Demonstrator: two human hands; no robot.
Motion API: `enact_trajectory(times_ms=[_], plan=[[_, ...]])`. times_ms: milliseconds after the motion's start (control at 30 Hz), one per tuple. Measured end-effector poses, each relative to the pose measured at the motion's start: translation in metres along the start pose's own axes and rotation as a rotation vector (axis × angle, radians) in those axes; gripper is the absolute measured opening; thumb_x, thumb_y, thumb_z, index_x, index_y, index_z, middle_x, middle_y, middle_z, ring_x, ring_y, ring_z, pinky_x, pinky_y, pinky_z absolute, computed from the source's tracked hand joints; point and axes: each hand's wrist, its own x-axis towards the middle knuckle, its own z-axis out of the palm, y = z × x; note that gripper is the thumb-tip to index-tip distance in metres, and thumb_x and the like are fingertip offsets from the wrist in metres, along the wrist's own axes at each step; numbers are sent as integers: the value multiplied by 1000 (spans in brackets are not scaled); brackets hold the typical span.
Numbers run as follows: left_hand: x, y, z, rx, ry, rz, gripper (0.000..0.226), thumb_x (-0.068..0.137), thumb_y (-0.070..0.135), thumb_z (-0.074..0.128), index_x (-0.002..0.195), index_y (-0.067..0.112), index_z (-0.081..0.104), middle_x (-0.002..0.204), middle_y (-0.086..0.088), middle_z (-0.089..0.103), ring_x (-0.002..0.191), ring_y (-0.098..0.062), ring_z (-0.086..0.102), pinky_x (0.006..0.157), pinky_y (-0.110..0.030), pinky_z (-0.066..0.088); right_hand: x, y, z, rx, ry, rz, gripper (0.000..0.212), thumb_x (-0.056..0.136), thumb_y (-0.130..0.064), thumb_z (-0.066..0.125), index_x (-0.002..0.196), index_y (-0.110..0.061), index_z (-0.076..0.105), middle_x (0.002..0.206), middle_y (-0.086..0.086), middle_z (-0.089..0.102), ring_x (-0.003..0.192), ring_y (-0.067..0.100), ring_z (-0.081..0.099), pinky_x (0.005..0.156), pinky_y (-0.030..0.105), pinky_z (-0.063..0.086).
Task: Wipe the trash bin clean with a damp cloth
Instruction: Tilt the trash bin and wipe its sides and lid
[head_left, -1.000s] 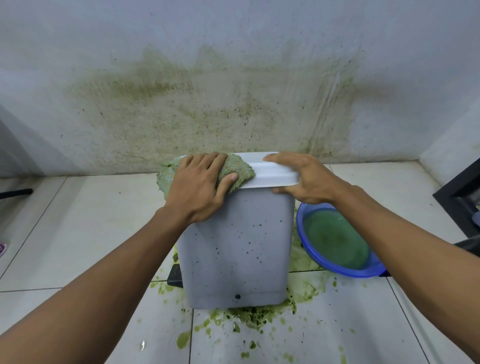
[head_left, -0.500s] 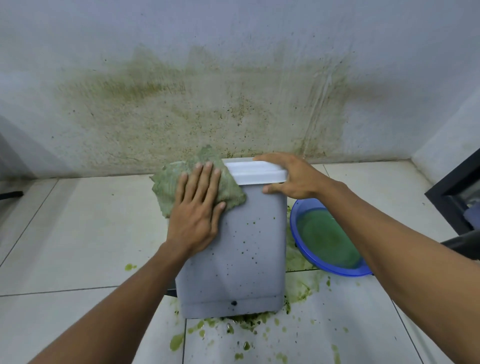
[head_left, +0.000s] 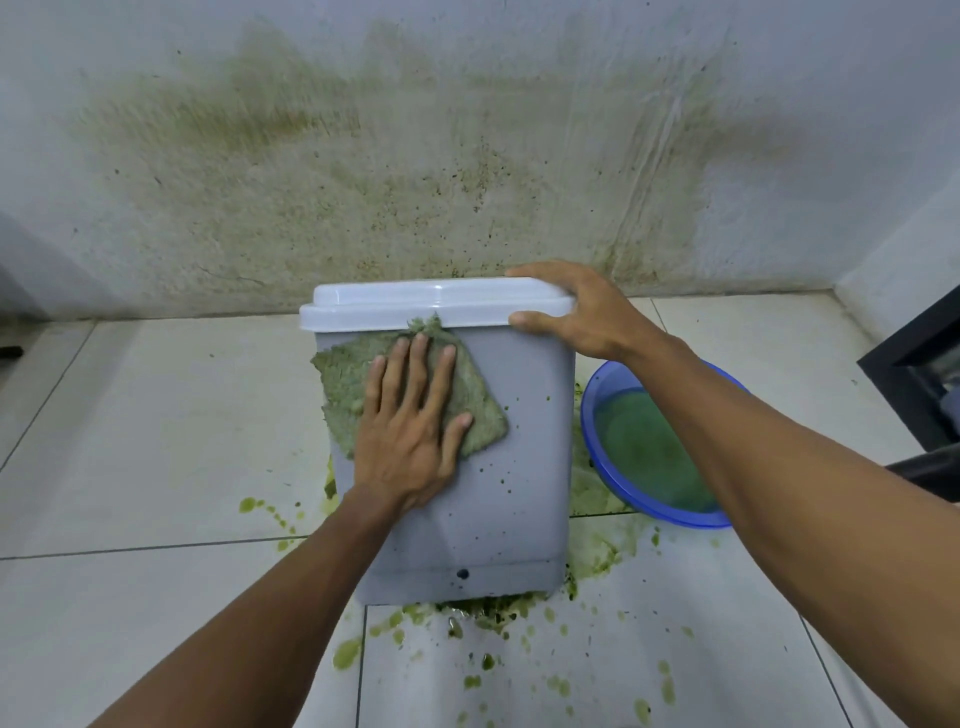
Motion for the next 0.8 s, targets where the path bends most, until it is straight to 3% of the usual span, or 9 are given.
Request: enact_trajectory(times_ms=[100,233,333,467,600,700,800], plan=[[-11,17,10,-20,-71,74,71,105,50,30,162,9,16,170,-16,4,158,-32,3,128,-52,3,3,1,2,2,15,-3,66,70,-67,70,128,-36,65,126,-15,62,116,11,57,104,42,47],[-29,3,13,1,-72,149,70,105,51,31,162,12,19,171,-12,7,158,-31,6,128,-51,7,3,5,2,30,4,1,69,66,-69,73,127,-38,65,128,-17,62,118,11,57,105,42,47],[-28,-4,8,2,-43,101,71,103,51,34,162,12,22,170,-15,9,158,-31,4,128,-49,3,2,5,-2,47,-18,-5,66,69,-58,81,129,-36,65,128,-17,62,118,9,57,105,40,47],[-16,23,11,-29,-15,-62,75,102,50,34,163,10,13,170,-18,2,158,-33,-3,127,-53,-2,2,3,-6,73,-48,-17,62,72,-38,89,129,-32,66,127,-18,63,115,3,59,100,25,48],[-22,54,23,-50,-72,128,78,102,50,42,163,11,13,170,-16,3,158,-33,2,127,-52,0,2,4,-7,62,-49,-23,67,69,-36,91,131,-31,66,130,-17,63,117,1,58,102,22,45],[-45,25,23,-31,-84,246,74,103,52,41,162,14,18,171,-12,8,158,-30,7,128,-49,5,2,5,-5,52,-44,-24,69,68,-39,91,131,-33,65,130,-18,62,118,2,57,104,25,46],[-60,-16,16,12,-40,99,73,104,54,33,161,11,23,170,-15,12,158,-32,10,127,-51,8,1,4,-3,47,-35,-27,72,65,-33,93,131,-33,65,128,-20,61,118,5,57,105,28,46]])
